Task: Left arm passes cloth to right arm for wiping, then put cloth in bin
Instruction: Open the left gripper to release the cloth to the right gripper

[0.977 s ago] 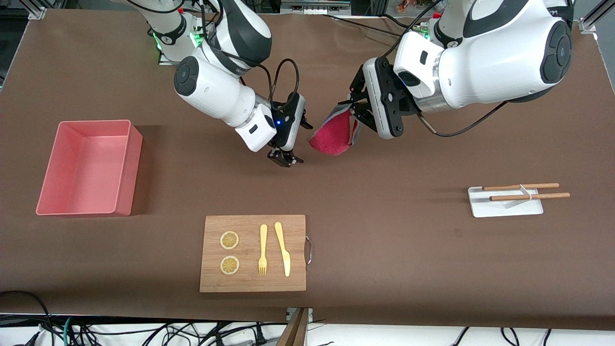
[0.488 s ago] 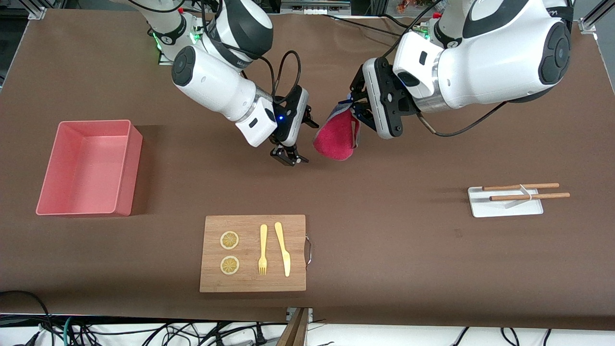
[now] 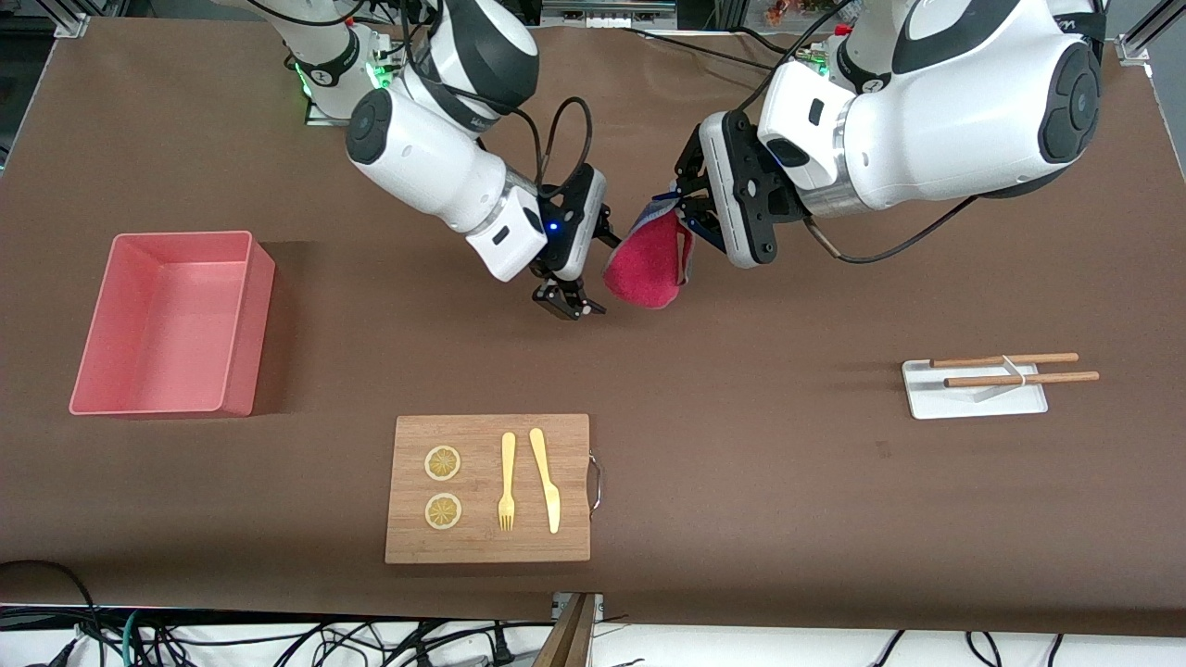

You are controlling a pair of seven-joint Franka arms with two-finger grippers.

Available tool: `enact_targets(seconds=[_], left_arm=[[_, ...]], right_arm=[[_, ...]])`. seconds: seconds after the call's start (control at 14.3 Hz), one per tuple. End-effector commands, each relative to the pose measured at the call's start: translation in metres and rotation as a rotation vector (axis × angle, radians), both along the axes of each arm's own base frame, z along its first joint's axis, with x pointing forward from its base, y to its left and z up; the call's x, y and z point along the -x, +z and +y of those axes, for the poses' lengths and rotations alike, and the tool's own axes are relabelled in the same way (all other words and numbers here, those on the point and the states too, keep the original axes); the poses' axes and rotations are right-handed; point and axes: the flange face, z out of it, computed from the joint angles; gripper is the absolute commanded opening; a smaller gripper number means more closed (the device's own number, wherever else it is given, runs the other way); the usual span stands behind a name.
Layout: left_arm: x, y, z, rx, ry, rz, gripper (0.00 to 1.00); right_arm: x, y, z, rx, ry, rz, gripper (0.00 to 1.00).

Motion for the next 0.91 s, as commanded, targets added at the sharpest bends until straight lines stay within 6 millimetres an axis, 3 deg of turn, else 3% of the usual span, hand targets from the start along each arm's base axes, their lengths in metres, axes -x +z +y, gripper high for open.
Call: enact_targets(seconds=[0.0, 0.07, 0.14, 0.21, 0.28, 0.42, 0.84], left_arm=[[0.003, 0.004, 0.003, -0.024, 0.004, -0.005, 0.00], [0.003, 0.004, 0.003, -0.023, 0.005, -0.006, 0.00], [0.003, 0.004, 0.003, -0.023, 0.005, -0.006, 0.00], [0.003, 0.004, 0.003, -0.024, 0.004, -0.005, 0.00], [0.003, 0.004, 0.003, -0.024, 0.004, -0.005, 0.00], [0.004, 0.004, 0.002, -0.023, 0.002, -0.005, 0.00], [0.004, 0.005, 0.002, -0.022, 0.003, -0.007, 0.00]], right_arm=[[-0.016, -0.006, 0.016, -0.023, -0.011, -0.008, 0.98], [-0.018, -0.008, 0.019, -0.023, -0.009, -0.008, 0.95], [-0.019, -0.008, 0.019, -0.024, -0.010, -0.009, 0.84], [-0.018, -0.008, 0.020, -0.023, -0.007, -0.010, 0.64], [-0.019, -0.008, 0.019, -0.023, -0.009, -0.008, 0.33], [-0.019, -0.007, 0.018, -0.025, -0.011, -0.008, 0.00], [-0.026, -0.003, 0.008, -0.029, -0.025, -0.006, 0.00]])
